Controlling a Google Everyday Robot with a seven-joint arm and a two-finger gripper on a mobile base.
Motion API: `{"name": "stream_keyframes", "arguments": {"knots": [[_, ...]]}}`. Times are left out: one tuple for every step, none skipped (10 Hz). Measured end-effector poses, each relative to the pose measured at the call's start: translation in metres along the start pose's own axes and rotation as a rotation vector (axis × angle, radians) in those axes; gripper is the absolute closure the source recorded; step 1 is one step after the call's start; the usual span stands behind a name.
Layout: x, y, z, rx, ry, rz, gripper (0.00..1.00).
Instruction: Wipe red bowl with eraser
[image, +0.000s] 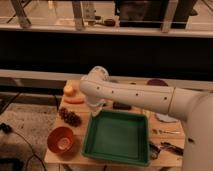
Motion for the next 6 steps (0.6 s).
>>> {"name": "stream_keyframes", "arguments": {"knots": [[0.002, -0.004, 0.001, 0.005, 0.002, -0.001, 0.2], [0.003, -0.008, 0.002, 0.009, 0.005, -0.004, 0.2], [0.003, -0.014, 0.003, 0.013, 0.007, -0.009, 0.2], [0.004, -0.017, 0.004, 0.016, 0.007, -0.01, 0.2], [0.006, -0.025, 0.006, 0.019, 0.009, -0.006, 0.2], [0.007, -0.03, 0.007, 0.014, 0.011, 0.005, 0.2]]}}
